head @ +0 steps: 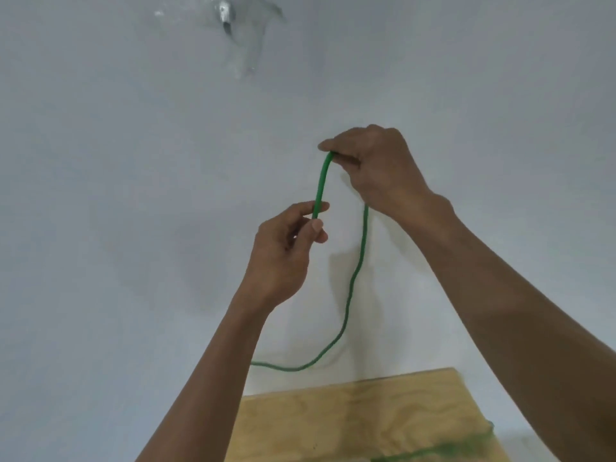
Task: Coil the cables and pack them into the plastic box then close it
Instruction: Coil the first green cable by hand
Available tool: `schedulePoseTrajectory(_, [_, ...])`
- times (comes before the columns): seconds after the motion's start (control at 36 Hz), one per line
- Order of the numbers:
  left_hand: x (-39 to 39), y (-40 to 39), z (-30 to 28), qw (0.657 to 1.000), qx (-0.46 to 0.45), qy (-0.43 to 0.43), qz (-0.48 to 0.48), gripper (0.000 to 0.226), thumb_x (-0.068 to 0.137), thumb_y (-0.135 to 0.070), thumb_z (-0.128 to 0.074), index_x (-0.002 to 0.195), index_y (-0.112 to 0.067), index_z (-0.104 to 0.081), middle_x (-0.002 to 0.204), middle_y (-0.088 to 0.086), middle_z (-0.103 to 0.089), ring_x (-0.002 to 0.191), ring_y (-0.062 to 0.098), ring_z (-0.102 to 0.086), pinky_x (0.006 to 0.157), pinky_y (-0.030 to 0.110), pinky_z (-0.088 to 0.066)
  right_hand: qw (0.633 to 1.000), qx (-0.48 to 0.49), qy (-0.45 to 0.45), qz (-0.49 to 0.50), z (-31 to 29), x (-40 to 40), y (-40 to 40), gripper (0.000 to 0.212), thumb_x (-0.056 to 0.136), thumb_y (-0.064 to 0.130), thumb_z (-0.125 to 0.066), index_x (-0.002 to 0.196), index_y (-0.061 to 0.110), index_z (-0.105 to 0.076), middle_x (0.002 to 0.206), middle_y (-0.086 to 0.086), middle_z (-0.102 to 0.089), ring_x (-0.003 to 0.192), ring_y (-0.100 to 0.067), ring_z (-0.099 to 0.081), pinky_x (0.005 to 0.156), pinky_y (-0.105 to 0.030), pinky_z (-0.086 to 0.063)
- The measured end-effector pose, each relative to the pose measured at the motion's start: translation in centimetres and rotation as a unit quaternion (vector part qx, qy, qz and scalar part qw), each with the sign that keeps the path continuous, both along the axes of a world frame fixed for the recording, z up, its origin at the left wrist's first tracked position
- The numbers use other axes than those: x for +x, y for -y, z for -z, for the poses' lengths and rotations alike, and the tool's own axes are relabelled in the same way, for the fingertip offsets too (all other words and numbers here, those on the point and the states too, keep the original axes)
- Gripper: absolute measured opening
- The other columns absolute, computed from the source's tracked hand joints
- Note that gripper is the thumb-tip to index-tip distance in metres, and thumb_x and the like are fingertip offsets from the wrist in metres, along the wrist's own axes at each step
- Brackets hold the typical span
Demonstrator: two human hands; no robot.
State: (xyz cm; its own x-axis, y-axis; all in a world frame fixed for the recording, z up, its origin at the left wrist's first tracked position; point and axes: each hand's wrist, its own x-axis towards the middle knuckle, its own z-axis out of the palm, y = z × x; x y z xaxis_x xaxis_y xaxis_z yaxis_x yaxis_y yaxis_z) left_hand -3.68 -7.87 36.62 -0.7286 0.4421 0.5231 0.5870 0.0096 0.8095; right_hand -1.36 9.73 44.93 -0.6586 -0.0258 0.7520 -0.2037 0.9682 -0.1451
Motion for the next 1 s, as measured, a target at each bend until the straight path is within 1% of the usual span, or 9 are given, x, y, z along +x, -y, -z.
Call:
schedulePoseTrajectory(0.14, [-0.2, -1.9, 0.7, 0.992, 0.02, 0.091, 0.088, 0.018, 0.103, -0.01, -0.052, 0.111, -0.011, -0.068, 0.094, 0.007, -0.075, 0.09, 0.022, -0.074, 0.084, 0.048, -0.056, 0.998, -0.013, 0.018, 0.055, 1.6, -0.3, -1.7, 0.024, 0.099, 0.03, -0.06, 0.12, 0.027, -0.071, 0.099, -0.008, -0.067, 0.093, -0.026, -0.063, 0.073, -0.031, -0.043])
schedulePoseTrajectory(0.25, [-0.2, -2.4, 2.1, 0.973, 0.045, 0.172, 0.146, 0.028, 0.102, -0.03, -0.053, 0.111, -0.012, -0.072, 0.086, 0.01, -0.069, 0.081, 0.024, -0.068, 0.088, 0.043, -0.056, 0.998, -0.029, 0.052, 0.021, 4.2, -0.4, -2.6, 0.024, 0.097, 0.033, -0.063, 0.118, 0.03, -0.074, 0.099, -0.004, -0.071, 0.101, -0.019, -0.061, 0.078, -0.04, -0.053])
schedulePoseTrajectory(0.39, [0.2, -3.1, 2.8, 0.927, 0.125, 0.281, 0.215, 0.025, 0.097, -0.02, -0.055, 0.103, -0.003, -0.073, 0.083, 0.01, -0.068, 0.072, 0.019, -0.066, 0.08, 0.033, -0.056, 0.996, -0.054, 0.065, -0.036, 7.8, -0.8, -2.5, 0.021, 0.094, 0.013, -0.068, 0.113, 0.013, -0.077, 0.1, -0.004, -0.079, 0.094, -0.024, -0.07, 0.084, -0.042, -0.056])
schedulePoseTrajectory(0.5, [0.6, -4.4, 1.8, 0.887, 0.227, 0.312, 0.254, 0.018, 0.096, -0.012, -0.054, 0.1, -0.003, -0.07, 0.078, 0.006, -0.063, 0.066, 0.015, -0.06, 0.072, 0.028, -0.055, 0.937, -0.287, 0.133, -0.145, 10.1, -0.7, -1.6, 0.021, 0.09, 0.002, -0.062, 0.1, -0.016, -0.067, 0.051, -0.001, -0.06, 0.041, -0.01, -0.057, 0.042, -0.018, -0.046])
schedulePoseTrajectory(0.61, [-0.1, -5.0, 0.5, 0.891, 0.265, 0.28, 0.238, 0.029, 0.093, 0.001, -0.052, 0.122, 0.003, -0.056, 0.079, 0.008, -0.063, 0.069, 0.017, -0.062, 0.075, 0.028, -0.056, 0.954, -0.216, 0.182, -0.104, 12.6, -0.6, -0.1, 0.03, 0.092, -0.009, -0.056, 0.079, 0.015, -0.069, 0.07, -0.006, -0.065, 0.06, -0.012, -0.058, 0.057, -0.012, -0.043])
schedulePoseTrajectory(0.67, [-0.8, -4.8, -0.1, 0.897, 0.274, 0.269, 0.219, 0.03, 0.095, 0.006, -0.049, 0.124, 0.001, -0.054, 0.084, 0.009, -0.065, 0.073, 0.019, -0.064, 0.08, 0.029, -0.057, 0.938, -0.255, 0.198, -0.123, 13.7, -0.4, 0.1, 0.029, 0.095, 0.007, -0.061, 0.073, 0.026, -0.064, 0.07, -0.002, -0.07, 0.058, -0.008, -0.062, 0.058, -0.023, -0.056])
schedulePoseTrajectory(0.72, [-1.6, -4.4, -0.5, 0.915, 0.267, 0.245, 0.175, 0.025, 0.097, 0.006, -0.049, 0.118, -0.003, -0.058, 0.086, 0.008, -0.068, 0.074, 0.019, -0.064, 0.083, 0.029, -0.057, 0.909, -0.331, 0.205, -0.149, 14.2, -0.6, 0.2, 0.03, 0.099, 0.024, -0.062, 0.071, 0.036, -0.063, 0.06, 0.014, -0.067, 0.049, -0.001, -0.058, 0.05, -0.017, -0.051])
schedulePoseTrajectory(0.83, [-2.9, -3.9, -0.8, 0.954, 0.217, 0.183, 0.099, 0.017, 0.101, 0.002, -0.047, 0.108, -0.006, -0.061, 0.089, 0.009, -0.07, 0.078, 0.019, -0.067, 0.086, 0.03, -0.055, 0.9, -0.362, 0.189, -0.155, 14.4, -0.4, 0.1, 0.011, 0.098, 0.027, -0.064, 0.097, 0.032, -0.073, 0.068, 0.018, -0.069, 0.054, -0.004, -0.059, 0.053, -0.012, -0.044])
schedulePoseTrajectory(1.0, [-3.7, -4.2, 0.2, 0.971, 0.178, 0.142, 0.067, 0.016, 0.104, -0.002, -0.045, 0.104, -0.009, -0.06, 0.1, 0.009, -0.075, 0.1, 0.028, -0.072, 0.093, 0.039, -0.054, 0.902, -0.315, 0.26, -0.144, 14.0, 0.7, 0.8, 0.029, 0.101, 0.027, -0.059, 0.128, 0.024, -0.068, 0.082, 0.014, -0.073, 0.05, 0.003, -0.059, 0.05, -0.007, -0.042])
